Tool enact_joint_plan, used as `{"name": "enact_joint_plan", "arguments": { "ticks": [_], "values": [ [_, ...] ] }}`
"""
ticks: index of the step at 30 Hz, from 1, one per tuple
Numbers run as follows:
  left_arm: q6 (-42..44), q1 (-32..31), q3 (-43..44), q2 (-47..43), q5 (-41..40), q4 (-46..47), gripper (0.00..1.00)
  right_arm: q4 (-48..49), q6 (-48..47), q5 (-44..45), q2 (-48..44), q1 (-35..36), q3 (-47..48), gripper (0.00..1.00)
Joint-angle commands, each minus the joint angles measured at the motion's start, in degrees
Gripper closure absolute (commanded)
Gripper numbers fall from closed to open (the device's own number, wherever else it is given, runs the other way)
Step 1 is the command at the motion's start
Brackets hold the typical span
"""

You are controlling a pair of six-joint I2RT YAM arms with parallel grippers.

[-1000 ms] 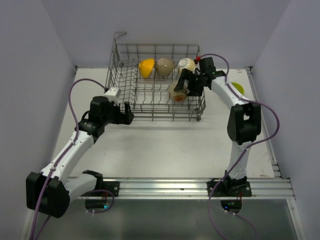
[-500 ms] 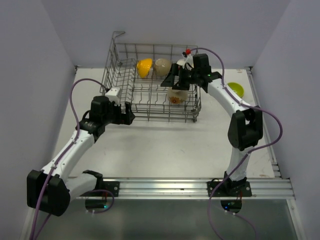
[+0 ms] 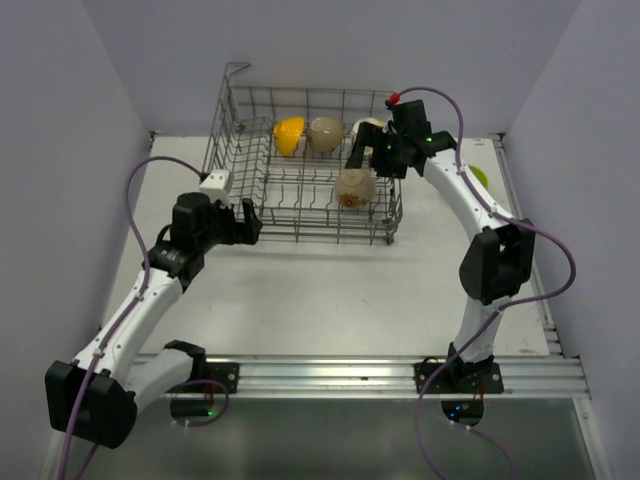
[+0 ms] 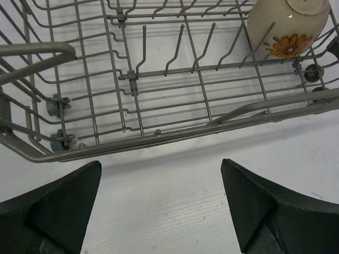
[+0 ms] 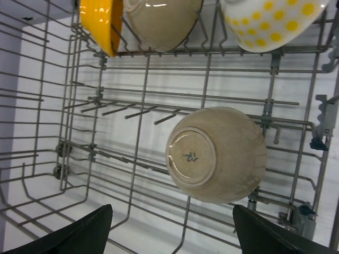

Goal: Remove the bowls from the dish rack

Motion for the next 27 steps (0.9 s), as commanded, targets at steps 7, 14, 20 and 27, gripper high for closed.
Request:
{"name": "enact_joint_plan", "arguments": {
  "ticks": [7, 14, 20, 27],
  "values": [
    [-0.4, 0.3, 11.8, 1.9, -11.7, -1.6, 0.00, -2.4, 4.2, 5.6, -2.1, 0.0, -4.7, 0.01],
    [1.1, 4.5, 20.2, 7.8, -17.4, -4.7, 0.03, -0.8, 5.0, 3.5, -2.9, 0.0, -7.2, 0.01],
    [2.4, 8.8, 19.5, 10.8, -15.0, -2.6, 0.09, -0.3, 4.9, 1.7, -3.0, 0.0, -7.6, 0.01],
    [1.5, 12.4, 22.4, 16.0, -9.4, 0.0, 0.25, 0.6, 3.7, 0.4, -2.5, 0.0, -9.3, 0.01]
  ]
}}
